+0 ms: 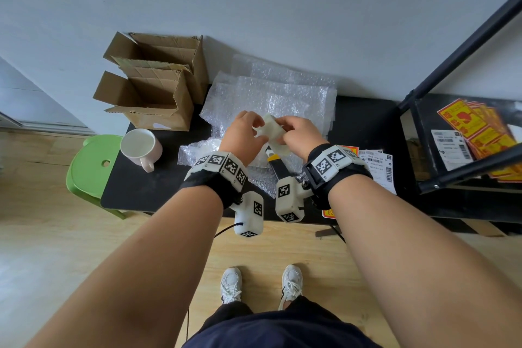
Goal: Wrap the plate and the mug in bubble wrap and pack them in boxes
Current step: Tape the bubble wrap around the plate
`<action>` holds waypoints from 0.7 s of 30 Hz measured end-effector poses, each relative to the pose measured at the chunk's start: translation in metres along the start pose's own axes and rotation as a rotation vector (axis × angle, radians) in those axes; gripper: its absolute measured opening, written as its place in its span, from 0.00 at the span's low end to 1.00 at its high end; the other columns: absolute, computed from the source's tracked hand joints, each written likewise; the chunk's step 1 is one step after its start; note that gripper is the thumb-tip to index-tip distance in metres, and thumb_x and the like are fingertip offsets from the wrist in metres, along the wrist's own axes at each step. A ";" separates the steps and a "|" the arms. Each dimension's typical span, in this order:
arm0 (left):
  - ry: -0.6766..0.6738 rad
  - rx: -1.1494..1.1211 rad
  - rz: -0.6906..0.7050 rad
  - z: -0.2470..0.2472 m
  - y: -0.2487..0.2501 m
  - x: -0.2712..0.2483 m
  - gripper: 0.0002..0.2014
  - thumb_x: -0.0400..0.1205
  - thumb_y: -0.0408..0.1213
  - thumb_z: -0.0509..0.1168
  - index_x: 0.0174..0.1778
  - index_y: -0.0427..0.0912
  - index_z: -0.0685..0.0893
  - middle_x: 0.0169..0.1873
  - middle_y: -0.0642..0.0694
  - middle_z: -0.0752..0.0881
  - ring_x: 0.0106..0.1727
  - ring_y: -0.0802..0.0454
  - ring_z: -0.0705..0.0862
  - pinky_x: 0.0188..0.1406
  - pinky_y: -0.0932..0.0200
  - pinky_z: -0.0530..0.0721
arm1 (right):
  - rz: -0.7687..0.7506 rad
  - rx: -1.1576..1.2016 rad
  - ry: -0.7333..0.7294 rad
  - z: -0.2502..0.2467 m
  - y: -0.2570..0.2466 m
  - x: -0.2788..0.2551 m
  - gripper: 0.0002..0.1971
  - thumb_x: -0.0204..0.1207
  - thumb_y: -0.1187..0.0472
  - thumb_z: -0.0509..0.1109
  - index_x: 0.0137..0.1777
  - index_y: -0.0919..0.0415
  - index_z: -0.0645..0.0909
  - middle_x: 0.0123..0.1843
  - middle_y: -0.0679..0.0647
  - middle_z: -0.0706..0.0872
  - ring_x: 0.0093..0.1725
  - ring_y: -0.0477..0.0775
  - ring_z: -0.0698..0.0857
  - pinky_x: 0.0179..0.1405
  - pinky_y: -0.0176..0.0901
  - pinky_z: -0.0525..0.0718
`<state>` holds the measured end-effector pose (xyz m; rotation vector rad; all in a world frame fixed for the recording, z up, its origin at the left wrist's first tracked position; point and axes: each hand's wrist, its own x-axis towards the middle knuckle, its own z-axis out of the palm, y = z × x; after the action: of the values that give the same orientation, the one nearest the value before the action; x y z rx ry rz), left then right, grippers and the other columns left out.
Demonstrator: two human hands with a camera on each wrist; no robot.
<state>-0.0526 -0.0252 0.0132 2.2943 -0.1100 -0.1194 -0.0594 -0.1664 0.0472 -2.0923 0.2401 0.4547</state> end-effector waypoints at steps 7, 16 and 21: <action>0.053 0.029 0.015 0.003 0.006 -0.003 0.04 0.77 0.29 0.68 0.44 0.41 0.85 0.44 0.49 0.83 0.44 0.52 0.81 0.43 0.63 0.77 | 0.011 0.036 0.010 0.000 -0.002 -0.002 0.27 0.76 0.76 0.60 0.72 0.56 0.79 0.63 0.55 0.85 0.60 0.54 0.82 0.57 0.42 0.81; 0.025 -0.511 -0.537 -0.014 0.006 0.010 0.17 0.88 0.42 0.56 0.54 0.32 0.82 0.35 0.46 0.84 0.34 0.50 0.80 0.42 0.54 0.82 | 0.021 0.132 0.010 -0.008 -0.006 -0.011 0.18 0.72 0.77 0.62 0.55 0.58 0.82 0.48 0.53 0.84 0.49 0.53 0.80 0.50 0.44 0.77; -0.036 -0.839 -0.572 -0.020 0.018 0.001 0.14 0.84 0.40 0.65 0.37 0.35 0.83 0.31 0.43 0.84 0.31 0.51 0.82 0.33 0.62 0.84 | 0.052 0.127 -0.036 -0.007 -0.008 -0.012 0.13 0.71 0.74 0.62 0.48 0.58 0.80 0.43 0.52 0.82 0.46 0.52 0.79 0.54 0.47 0.77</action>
<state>-0.0496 -0.0226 0.0397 1.4267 0.4953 -0.4139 -0.0659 -0.1682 0.0618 -1.9558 0.2959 0.4951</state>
